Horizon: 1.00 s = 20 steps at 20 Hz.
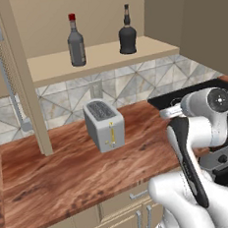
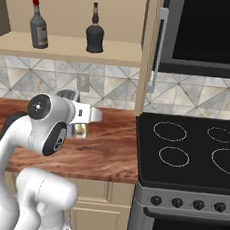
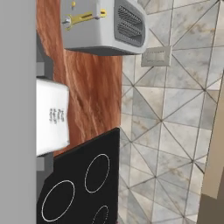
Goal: Sort all alcoholic drinks to one cabinet, and non-alcoholic drinks to the other.
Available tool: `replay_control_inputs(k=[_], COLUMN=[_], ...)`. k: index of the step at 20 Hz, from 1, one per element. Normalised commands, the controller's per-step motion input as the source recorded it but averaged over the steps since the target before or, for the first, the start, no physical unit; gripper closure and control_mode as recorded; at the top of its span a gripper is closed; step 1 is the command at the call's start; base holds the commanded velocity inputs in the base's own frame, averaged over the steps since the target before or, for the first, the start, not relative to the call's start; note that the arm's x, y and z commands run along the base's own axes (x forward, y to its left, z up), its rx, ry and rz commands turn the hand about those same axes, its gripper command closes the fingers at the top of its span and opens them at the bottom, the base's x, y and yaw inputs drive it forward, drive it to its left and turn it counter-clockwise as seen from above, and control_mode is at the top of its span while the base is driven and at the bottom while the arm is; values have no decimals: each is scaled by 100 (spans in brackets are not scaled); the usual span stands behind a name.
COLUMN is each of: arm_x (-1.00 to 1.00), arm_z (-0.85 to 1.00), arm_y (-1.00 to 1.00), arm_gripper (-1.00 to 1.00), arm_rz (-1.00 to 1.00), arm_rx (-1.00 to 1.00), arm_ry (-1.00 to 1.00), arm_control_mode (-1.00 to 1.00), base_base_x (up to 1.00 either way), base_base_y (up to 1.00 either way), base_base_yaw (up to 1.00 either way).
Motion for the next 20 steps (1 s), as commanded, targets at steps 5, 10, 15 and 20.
replay_control_inputs(k=[5,10,15,20], arm_x=[-29,-24,-28,-30], arm_z=[30,32,36,41], arm_y=[0,0,0,1], arm_gripper=[100,100,100,100], arm_rz=[3,0,0,0], arm_rx=[0,0,0,0], arm_ry=[-2,-5,-6,-6], arm_control_mode=[-100,-100,-100,-100], base_base_x=[0,0,0,0], base_base_y=[0,0,0,0], base_base_yaw=[0,0,0,0])
